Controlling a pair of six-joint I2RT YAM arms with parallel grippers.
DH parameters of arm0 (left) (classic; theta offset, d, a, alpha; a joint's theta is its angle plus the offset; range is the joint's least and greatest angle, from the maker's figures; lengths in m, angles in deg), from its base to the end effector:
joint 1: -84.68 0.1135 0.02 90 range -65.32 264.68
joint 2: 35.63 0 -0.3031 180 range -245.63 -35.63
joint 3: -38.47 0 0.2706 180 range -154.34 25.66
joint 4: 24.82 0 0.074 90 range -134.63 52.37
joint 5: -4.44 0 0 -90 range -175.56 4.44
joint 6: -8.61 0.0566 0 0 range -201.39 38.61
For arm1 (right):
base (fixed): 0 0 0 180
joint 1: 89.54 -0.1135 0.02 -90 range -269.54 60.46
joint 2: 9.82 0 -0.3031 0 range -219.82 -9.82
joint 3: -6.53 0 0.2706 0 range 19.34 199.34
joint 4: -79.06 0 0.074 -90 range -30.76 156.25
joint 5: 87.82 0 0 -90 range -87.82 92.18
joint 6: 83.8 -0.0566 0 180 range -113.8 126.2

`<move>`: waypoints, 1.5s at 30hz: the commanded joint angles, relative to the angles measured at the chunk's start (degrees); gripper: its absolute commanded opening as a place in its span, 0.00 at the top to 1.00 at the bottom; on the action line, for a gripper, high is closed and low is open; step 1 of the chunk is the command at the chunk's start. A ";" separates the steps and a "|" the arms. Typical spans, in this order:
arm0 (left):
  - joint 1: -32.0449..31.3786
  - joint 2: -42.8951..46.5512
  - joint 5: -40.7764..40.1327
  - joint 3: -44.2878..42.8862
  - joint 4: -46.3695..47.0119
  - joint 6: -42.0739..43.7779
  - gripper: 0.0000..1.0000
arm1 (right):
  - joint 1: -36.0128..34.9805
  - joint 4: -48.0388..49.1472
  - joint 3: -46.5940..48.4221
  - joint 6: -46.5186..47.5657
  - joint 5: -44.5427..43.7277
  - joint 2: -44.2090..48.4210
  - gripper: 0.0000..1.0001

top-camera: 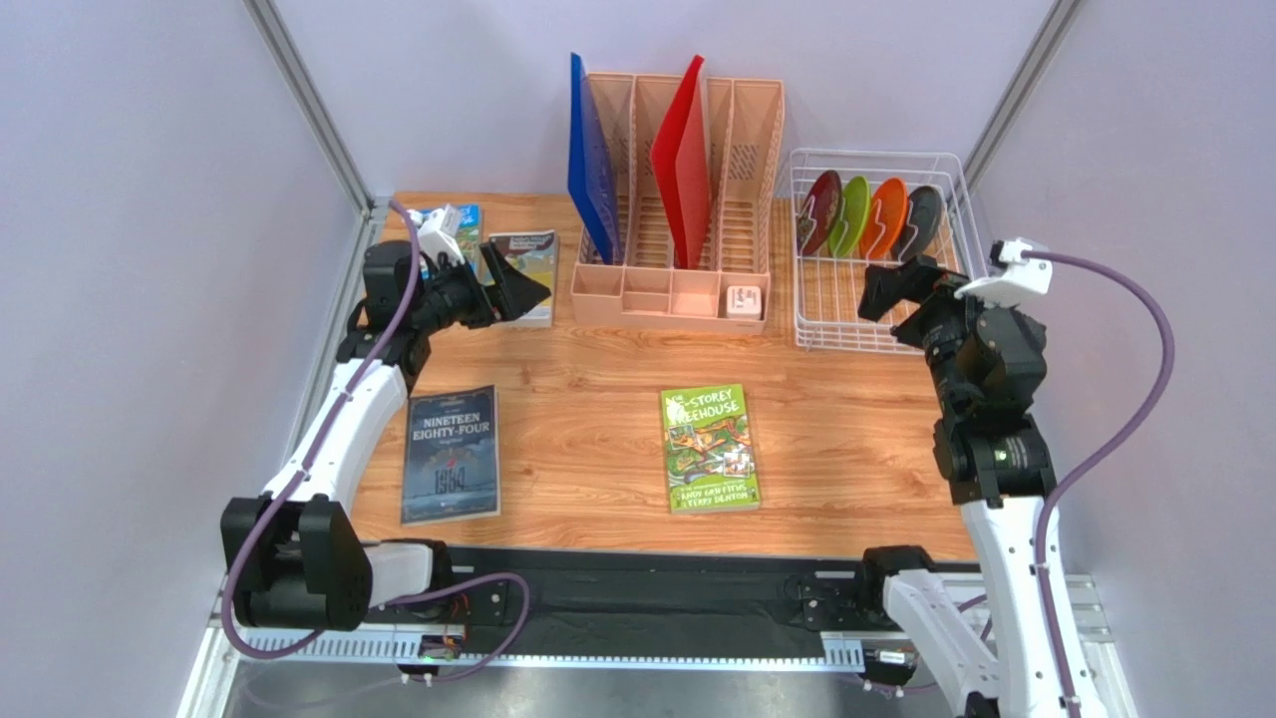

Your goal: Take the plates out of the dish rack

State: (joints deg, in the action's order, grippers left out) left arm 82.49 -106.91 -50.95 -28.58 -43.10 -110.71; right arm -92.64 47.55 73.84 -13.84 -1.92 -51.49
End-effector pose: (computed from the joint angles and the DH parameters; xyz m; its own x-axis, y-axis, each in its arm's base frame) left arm 0.3025 -0.0437 0.3344 -0.6057 -0.3802 -0.6990 0.2972 0.7068 -0.6420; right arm 0.1673 0.0050 0.4188 -0.0901 0.3374 -0.9370 0.0510 0.9412 0.3340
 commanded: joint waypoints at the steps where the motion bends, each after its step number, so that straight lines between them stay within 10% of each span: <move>1: 0.53 0.36 1.07 -1.31 2.83 -1.27 0.00 | -0.07 -2.03 5.60 5.88 -3.45 -7.09 0.00; 11: 3.34 -6.58 15.31 -2.45 15.84 -8.74 0.00 | -0.07 -7.75 26.17 9.75 -7.86 -33.54 0.00; 32: -14.41 -0.70 -30.54 -2.19 5.65 15.51 0.00 | -0.16 -17.95 72.93 12.56 -9.17 -84.44 0.30; 45: -15.47 -1.93 -31.45 -2.45 6.27 16.67 0.00 | -0.07 -16.11 79.36 15.90 -12.69 -93.50 0.38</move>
State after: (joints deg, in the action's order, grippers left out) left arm 67.19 -109.32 -82.58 -28.40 -37.40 -95.72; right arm -92.64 29.73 150.07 -0.28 -12.46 -142.59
